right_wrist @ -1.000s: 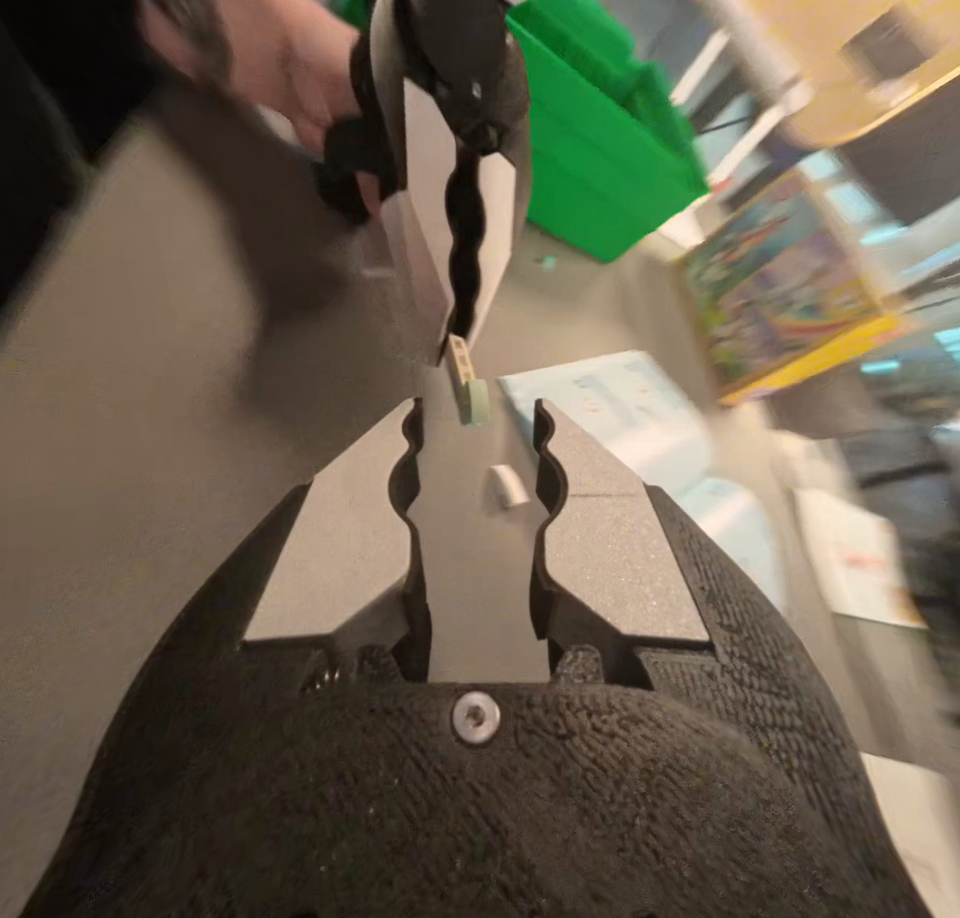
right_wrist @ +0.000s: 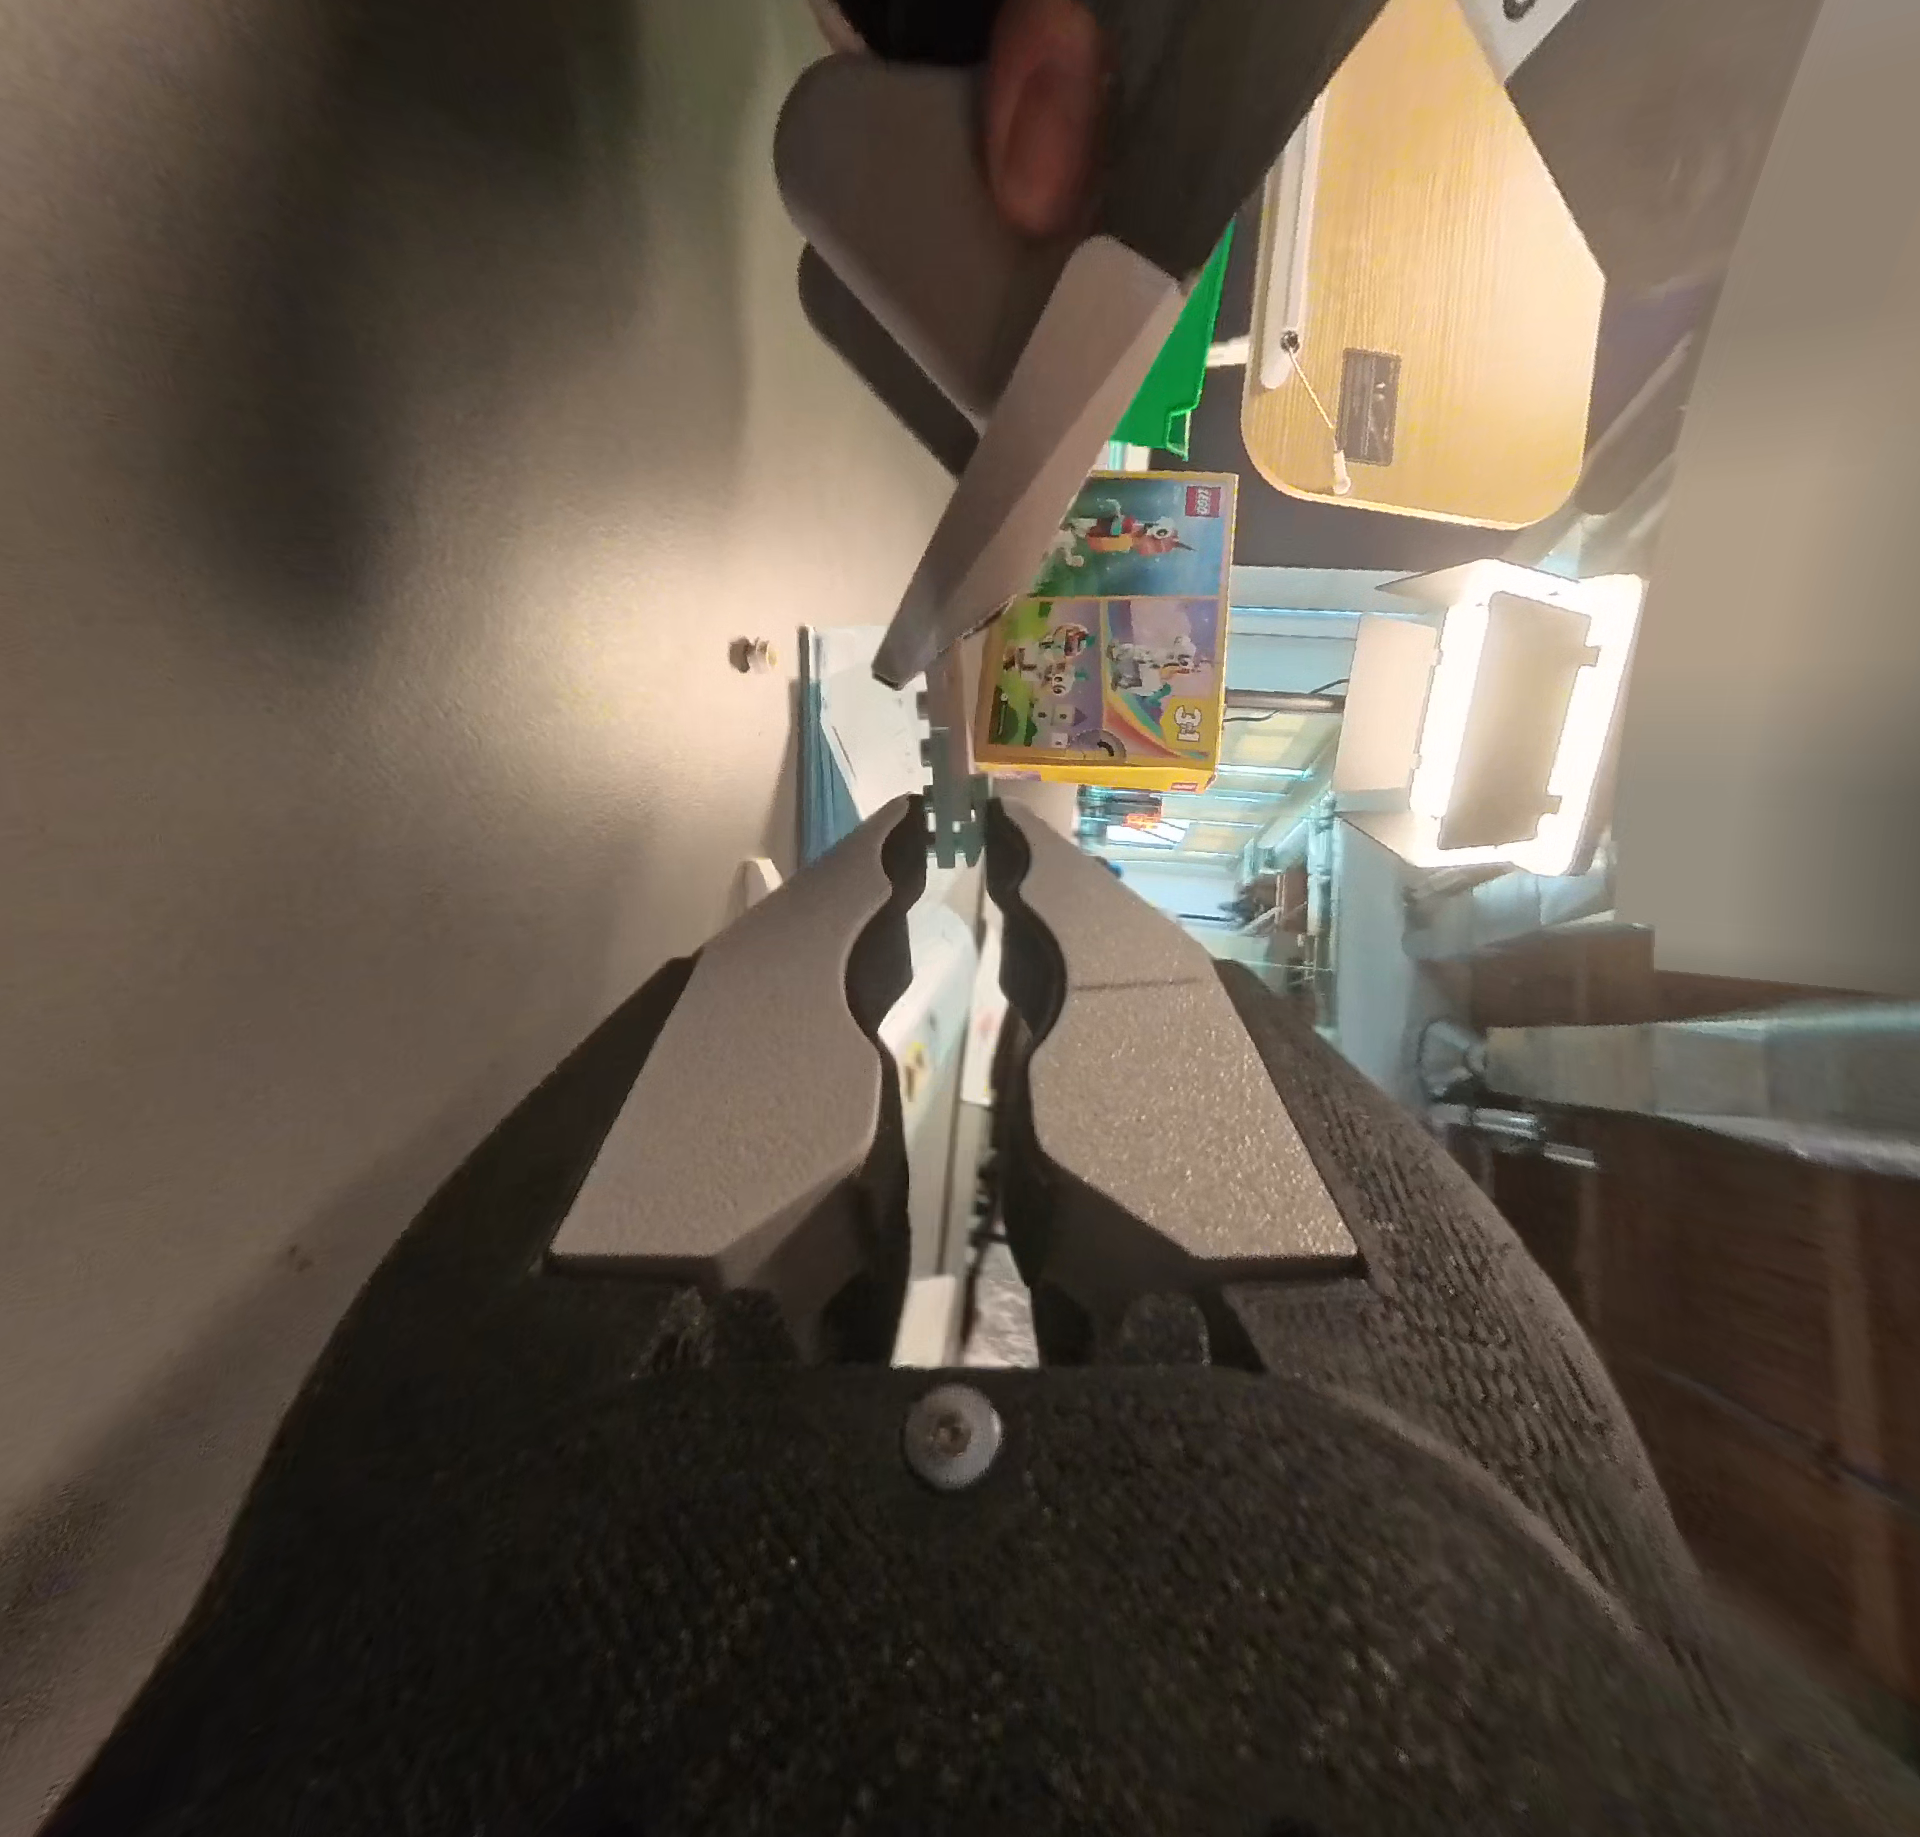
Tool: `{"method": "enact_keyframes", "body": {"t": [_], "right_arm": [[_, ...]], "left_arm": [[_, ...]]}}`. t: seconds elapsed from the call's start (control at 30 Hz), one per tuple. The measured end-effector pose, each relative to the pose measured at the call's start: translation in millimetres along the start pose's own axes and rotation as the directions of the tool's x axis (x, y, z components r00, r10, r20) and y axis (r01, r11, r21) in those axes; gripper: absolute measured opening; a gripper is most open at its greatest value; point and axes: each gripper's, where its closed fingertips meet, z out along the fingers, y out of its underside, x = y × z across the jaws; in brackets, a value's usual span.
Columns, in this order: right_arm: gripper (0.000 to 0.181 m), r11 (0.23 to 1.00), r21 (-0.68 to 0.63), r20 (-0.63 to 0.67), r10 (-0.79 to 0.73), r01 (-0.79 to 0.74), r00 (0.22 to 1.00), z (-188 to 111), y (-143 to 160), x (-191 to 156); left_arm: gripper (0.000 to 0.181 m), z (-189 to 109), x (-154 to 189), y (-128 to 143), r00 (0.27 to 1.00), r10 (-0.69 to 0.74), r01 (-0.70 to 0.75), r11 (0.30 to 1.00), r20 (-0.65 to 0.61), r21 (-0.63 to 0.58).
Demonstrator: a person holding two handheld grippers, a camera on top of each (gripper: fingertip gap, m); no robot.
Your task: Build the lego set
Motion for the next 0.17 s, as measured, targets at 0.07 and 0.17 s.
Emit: {"method": "enact_keyframes", "body": {"t": [0.07, 0.17], "right_arm": [[0.009, 0.997, 0.060, 0.048, 0.048, -0.050, 0.998, -3, -6, -8], [0.038, 0.965, 0.119, 0.233, 0.201, -0.233, 0.951, -12, -6, -25]], "left_arm": [[0.007, 0, 3, 7, 0.999, 0.055, -0.054, 0.998, 0.001, -0.045], [0.007, -3, 2, 14, 0.990, 0.136, -0.132, 0.986, 0.033, -0.105]]}}
